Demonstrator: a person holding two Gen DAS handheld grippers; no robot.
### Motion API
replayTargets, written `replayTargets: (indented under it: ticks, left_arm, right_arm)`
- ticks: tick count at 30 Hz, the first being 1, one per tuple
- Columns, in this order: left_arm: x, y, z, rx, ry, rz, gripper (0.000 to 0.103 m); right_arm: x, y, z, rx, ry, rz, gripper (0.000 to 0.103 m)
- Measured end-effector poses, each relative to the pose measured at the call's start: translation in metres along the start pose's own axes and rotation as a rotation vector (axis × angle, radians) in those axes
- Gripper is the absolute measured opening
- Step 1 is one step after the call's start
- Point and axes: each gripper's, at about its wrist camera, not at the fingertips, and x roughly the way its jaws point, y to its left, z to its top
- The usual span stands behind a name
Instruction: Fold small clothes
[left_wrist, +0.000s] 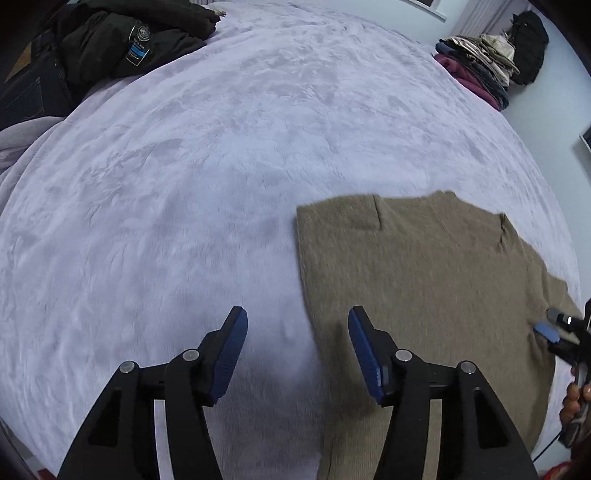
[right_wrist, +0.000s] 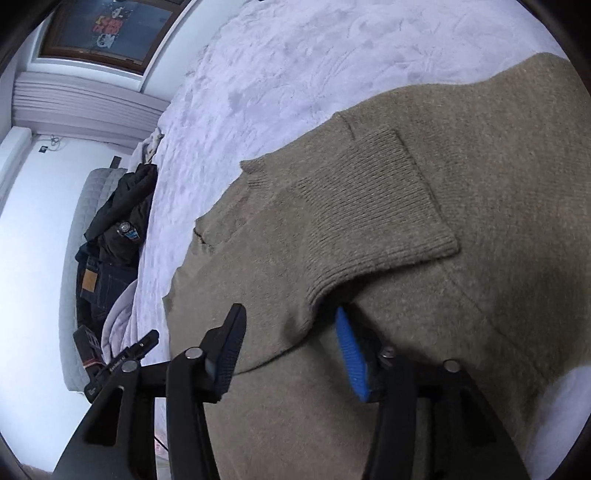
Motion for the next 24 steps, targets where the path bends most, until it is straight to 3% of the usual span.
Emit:
replayTargets:
  ticks: [5, 8, 12, 13, 14, 20, 24]
  left_arm:
    - [-0.006, -0.017, -0.059, 0.072, 0.051, 0.052, 0.058]
    - [0.005, -0.025, -0.064, 0.057, 0.049, 0.057, 0.058]
    - [0.013, -0.014, -0.057, -0.006, 0.002, 0.147, 0.058]
    - [0.014, -0.004, -0.058, -0.048, 0.004, 0.109, 0.059]
    - [0.015, 0.006, -0.06, -0.077, 0.011, 0.08, 0.061]
    - [-0.006, 0.015, -0.072, -0.065, 0.036, 0.064, 0.063]
    - [-0.027, 0.007, -0.06, -0.074, 0.004, 0.034, 0.064]
  right_arm:
    - [0.002, 0.019, -0.027, 0.011, 0.055, 0.092, 0.056]
    - [0.015, 0.026, -0.042, 0.01, 0.092, 0.112, 0.056]
    - [0.037, 0.022, -0.046, 0.072, 0.112, 0.11, 0.053]
    - [0.038, 0.023, -0.045, 0.081, 0.109, 0.116, 0.043]
    - [0.039, 0.025, -0.044, 0.074, 0.109, 0.115, 0.042]
    - [0.038, 0.03, -0.052, 0.02, 0.135, 0.05, 0.041]
    - [0.019, 0.048, -0.052, -0.097, 0.07, -0.007, 0.042]
